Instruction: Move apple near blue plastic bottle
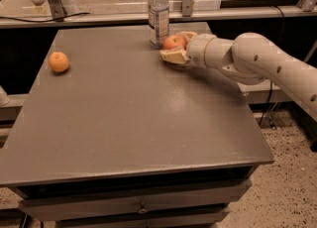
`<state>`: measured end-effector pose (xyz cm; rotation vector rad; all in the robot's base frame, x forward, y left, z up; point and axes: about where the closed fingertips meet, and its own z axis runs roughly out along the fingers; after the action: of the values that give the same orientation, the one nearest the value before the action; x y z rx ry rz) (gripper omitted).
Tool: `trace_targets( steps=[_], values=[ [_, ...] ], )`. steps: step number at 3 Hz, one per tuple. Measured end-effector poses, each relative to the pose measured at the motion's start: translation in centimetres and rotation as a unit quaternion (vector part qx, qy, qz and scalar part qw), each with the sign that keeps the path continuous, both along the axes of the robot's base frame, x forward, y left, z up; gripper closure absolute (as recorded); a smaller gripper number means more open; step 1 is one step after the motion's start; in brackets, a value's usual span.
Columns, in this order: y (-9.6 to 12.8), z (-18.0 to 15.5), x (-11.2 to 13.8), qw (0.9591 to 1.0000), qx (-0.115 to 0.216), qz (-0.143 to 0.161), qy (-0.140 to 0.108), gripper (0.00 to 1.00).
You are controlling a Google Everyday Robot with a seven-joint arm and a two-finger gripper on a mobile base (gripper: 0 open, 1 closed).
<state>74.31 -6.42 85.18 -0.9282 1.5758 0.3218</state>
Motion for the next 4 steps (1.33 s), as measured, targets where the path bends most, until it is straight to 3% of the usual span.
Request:
trace_targets(
  steps=[1,4],
  values=[
    [0.29,-0.97,-0.14,0.9998,0.011,-0.001,0.014,1.00],
    [0.56,-0.79,-0.07,0.9997,0.015,0.001,0.019,0.36]
  ],
)
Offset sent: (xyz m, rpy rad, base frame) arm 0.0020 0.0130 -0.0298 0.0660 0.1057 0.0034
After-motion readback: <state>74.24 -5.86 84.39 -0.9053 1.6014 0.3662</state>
